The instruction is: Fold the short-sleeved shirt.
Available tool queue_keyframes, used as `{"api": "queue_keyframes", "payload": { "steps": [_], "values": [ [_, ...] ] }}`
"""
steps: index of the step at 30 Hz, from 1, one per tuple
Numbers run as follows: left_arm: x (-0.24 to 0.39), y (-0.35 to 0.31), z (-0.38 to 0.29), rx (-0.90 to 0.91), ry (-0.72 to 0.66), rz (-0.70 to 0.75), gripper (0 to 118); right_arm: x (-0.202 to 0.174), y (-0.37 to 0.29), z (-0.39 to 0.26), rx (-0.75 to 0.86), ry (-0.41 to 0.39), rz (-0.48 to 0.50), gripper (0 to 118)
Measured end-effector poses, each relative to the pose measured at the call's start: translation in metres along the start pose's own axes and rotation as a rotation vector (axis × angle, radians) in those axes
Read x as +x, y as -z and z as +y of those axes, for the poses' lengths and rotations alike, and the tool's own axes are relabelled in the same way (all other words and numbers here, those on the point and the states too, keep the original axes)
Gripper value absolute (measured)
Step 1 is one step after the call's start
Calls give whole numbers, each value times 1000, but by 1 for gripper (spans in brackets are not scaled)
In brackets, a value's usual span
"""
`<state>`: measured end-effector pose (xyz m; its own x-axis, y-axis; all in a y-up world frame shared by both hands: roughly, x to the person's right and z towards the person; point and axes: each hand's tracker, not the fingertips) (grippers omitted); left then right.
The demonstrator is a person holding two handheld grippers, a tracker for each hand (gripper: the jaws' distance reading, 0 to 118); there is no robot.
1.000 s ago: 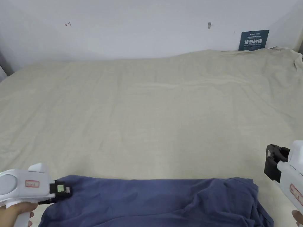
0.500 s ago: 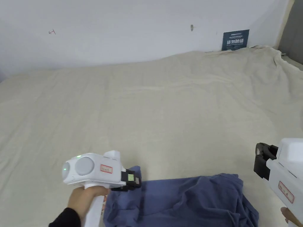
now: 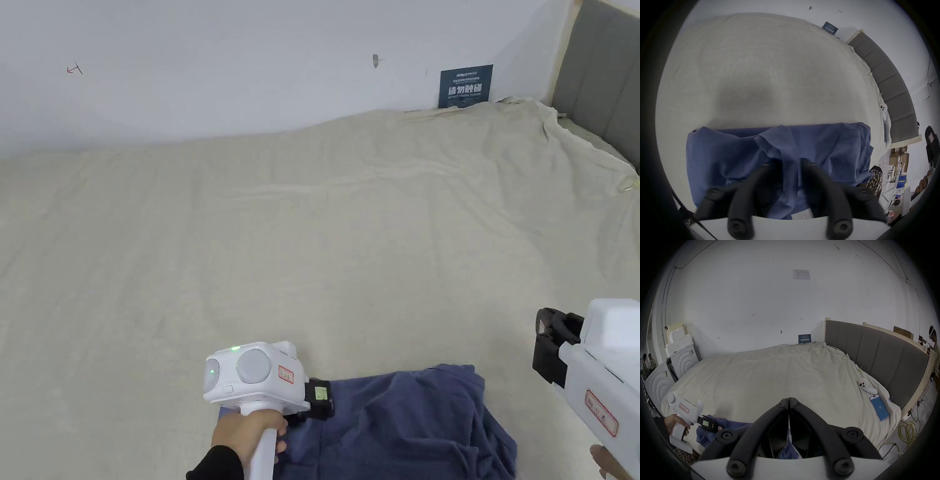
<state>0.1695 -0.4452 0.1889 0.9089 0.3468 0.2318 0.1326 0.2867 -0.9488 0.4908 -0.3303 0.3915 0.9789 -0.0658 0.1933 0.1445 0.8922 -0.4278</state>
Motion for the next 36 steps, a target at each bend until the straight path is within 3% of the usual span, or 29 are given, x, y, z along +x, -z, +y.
{"api": "queue_keyframes", "payload": {
  "steps": [2, 3, 4, 12, 17, 19, 20, 21, 22, 25, 27, 36],
  "values": [
    [1, -12, 1, 23, 6, 3, 83, 0, 0, 0, -1, 2, 0, 0],
    [2, -20, 1, 36, 18, 8, 101, -2, -1, 1, 0, 2, 0, 0],
    [1, -30, 1, 63, 34, 0, 108, -3, -1, 1, 0, 1, 2, 0],
    [-30, -122, -5, 297, 36, -45, 110, -16, -3, 7, 11, -12, 26, 0],
    [-67, -141, -14, 413, 19, 37, 109, -21, -2, 10, 15, -17, 40, 0],
    [-79, -141, -22, 472, 9, 102, 90, -20, -1, 9, 16, -19, 43, 0],
    [-83, -140, -27, 500, 22, 124, 74, -20, 0, 9, 15, -18, 45, 0],
    [-87, -135, -31, 514, 48, 137, 49, -20, 0, 9, 15, -18, 47, 0],
    [-90, -131, -35, 521, 65, 146, 34, -20, 0, 9, 15, -18, 46, 0],
    [-94, -114, -47, 506, 102, 151, 7, -22, 0, 8, 9, -17, 47, 0],
    [-94, -100, -53, 483, 115, 151, 1, -22, 0, 7, 3, -15, 48, 0],
    [-80, -24, -81, 329, 180, 143, 0, -14, 0, 3, -11, -2, 37, 0]
  ]
}}
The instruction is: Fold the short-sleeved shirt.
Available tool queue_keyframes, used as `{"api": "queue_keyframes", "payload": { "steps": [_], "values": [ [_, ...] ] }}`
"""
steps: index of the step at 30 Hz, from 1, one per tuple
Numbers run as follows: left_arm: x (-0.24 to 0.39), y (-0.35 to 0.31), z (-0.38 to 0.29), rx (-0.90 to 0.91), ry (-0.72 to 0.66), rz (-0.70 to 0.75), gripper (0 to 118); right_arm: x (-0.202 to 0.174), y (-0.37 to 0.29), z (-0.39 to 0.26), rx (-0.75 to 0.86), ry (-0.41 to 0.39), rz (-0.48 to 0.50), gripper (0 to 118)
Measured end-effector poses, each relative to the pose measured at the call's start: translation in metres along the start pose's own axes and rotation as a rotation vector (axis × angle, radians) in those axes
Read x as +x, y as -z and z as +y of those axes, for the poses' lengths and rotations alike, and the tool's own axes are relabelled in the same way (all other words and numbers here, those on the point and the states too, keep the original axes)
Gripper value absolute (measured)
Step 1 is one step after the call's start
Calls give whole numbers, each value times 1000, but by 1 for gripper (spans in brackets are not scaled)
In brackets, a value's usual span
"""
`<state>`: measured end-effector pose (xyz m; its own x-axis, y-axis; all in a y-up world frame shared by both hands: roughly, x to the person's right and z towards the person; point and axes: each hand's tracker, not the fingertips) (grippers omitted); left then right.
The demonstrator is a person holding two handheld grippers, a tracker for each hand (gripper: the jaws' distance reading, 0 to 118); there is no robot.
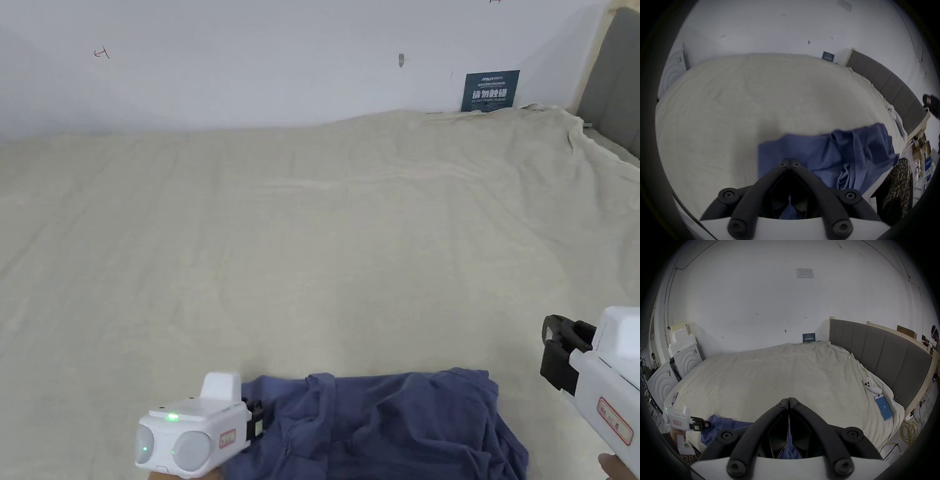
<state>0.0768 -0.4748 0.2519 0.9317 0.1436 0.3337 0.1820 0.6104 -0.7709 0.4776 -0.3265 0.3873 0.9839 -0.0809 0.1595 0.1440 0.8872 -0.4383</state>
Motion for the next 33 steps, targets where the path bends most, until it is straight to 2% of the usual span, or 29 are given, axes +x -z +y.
{"api": "queue_keyframes", "payload": {
  "steps": [7, 15, 21, 28, 33],
  "values": [
    [32, 12, -9, -30, 46, -1, 0, 9, -4, -1, -5, 9, -14, 0],
    [89, 16, -9, -33, 69, -149, 0, 19, -8, -3, -7, 29, -32, 0],
    [124, 31, -6, -42, 59, -167, 0, 28, -11, -7, -9, 35, -41, 0],
    [118, 29, -3, -49, 23, -177, 0, 34, -16, -7, -6, 42, -59, 0],
    [97, -5, 19, -13, -20, -220, 0, 33, -16, -5, -5, 39, -57, 0]
  ]
}}
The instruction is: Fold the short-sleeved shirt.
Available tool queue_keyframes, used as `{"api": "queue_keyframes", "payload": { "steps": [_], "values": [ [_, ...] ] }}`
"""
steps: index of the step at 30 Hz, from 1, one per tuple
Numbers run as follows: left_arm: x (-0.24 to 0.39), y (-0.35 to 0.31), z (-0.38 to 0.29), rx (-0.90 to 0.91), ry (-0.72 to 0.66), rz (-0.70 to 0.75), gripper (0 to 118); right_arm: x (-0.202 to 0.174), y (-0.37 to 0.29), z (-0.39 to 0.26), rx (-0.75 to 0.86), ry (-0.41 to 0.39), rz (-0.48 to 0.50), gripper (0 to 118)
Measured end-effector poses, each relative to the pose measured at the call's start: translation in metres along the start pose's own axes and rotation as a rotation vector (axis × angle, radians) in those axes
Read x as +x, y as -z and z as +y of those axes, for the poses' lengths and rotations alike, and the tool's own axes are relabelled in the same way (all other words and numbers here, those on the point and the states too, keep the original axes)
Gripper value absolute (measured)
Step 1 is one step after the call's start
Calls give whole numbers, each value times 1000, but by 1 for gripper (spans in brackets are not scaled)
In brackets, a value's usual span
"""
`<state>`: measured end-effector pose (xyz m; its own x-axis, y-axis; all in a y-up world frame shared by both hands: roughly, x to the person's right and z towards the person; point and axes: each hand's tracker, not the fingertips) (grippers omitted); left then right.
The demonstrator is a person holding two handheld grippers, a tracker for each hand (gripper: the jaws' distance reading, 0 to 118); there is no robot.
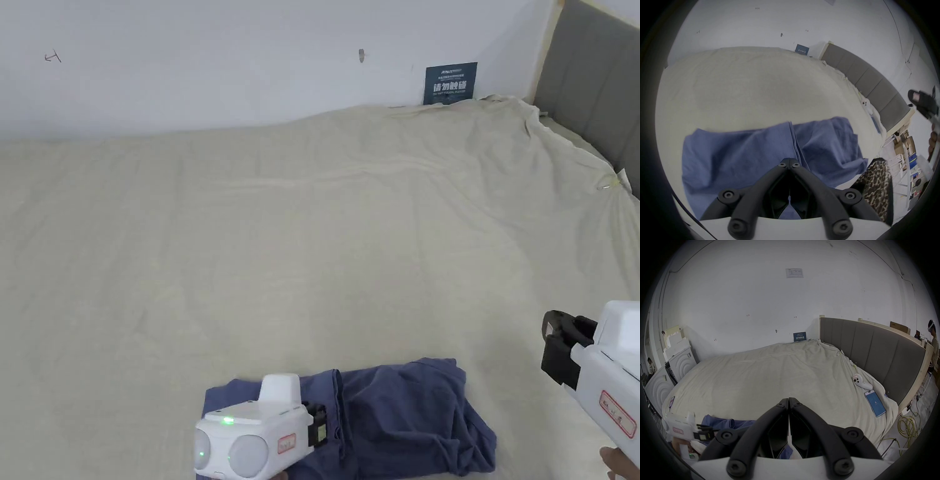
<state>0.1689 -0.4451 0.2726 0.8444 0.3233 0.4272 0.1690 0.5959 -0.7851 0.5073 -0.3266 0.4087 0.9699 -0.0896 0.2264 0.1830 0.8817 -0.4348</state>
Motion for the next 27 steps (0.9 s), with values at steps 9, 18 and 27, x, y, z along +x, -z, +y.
{"api": "queue_keyframes", "payload": {
  "steps": [9, 18, 27],
  "values": [
    [-81, -81, 36, -1, -106, -45, 29, -29, -1, 9, 9, -19, 35, 0],
    [-160, -82, 26, -92, -274, 22, 107, -47, 5, 9, -8, -37, 66, 0],
    [-193, -39, 1, -183, -351, -27, 107, -47, 12, 6, -35, -40, 59, 0]
  ]
}}
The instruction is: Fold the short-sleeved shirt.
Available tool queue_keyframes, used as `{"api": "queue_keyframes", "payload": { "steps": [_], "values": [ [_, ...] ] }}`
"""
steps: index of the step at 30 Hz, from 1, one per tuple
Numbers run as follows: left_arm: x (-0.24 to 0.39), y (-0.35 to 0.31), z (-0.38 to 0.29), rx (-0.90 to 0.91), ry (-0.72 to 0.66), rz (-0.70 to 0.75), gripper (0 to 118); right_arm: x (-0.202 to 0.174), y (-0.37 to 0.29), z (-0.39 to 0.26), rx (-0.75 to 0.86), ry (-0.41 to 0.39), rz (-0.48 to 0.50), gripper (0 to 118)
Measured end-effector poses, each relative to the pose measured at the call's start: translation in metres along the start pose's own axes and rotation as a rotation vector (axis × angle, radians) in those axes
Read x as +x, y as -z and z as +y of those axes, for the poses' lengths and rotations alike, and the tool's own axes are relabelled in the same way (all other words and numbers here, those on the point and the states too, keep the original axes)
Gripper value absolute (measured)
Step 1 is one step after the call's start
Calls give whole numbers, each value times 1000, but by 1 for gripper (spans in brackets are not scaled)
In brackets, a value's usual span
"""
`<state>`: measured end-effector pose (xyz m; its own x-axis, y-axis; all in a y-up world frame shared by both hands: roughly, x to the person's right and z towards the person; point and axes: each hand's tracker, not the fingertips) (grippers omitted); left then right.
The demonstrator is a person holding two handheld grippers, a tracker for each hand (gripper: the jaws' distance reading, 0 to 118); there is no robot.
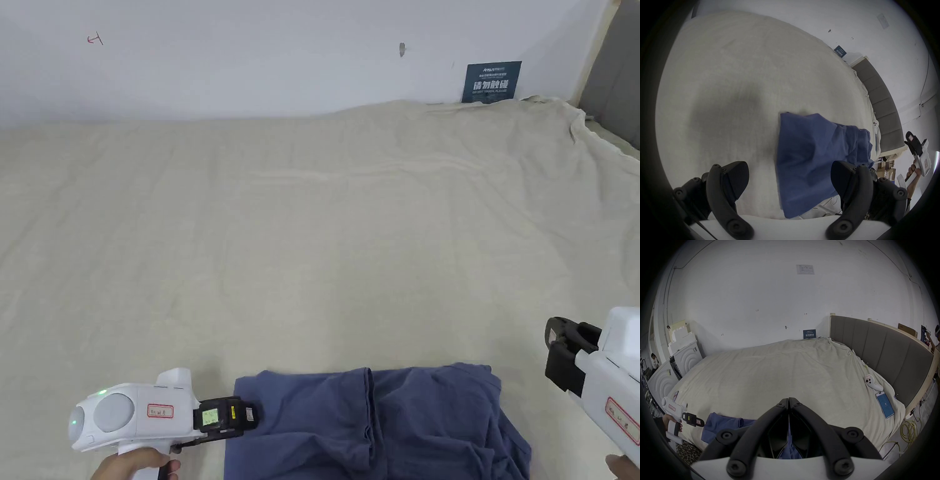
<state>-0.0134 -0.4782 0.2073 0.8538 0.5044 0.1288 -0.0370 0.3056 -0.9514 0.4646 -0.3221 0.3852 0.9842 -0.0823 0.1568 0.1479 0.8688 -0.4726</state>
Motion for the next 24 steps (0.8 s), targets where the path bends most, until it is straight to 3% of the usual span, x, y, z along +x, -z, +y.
{"api": "queue_keyframes", "payload": {
  "steps": [7, 10, 14, 19, 21, 24],
  "values": [
    [6, 11, 1, -3, 42, 1, 107, 2, 3, -1, -10, 4, -9, 0],
    [12, 13, 4, -4, 51, -13, 96, 3, 4, -1, -15, 3, -9, 0],
    [17, 20, 10, -5, 63, -19, 92, 3, 5, -1, -17, 6, -10, 0],
    [26, 23, 15, 1, 91, -22, 26, 6, 6, -2, -21, 9, -12, 0],
    [27, 23, 13, -5, 97, -21, 16, 7, 6, -2, -21, 12, -14, 0],
    [29, 19, 12, 1, 85, -32, 12, 9, 6, -3, -21, 16, -16, 0]
  ]
}}
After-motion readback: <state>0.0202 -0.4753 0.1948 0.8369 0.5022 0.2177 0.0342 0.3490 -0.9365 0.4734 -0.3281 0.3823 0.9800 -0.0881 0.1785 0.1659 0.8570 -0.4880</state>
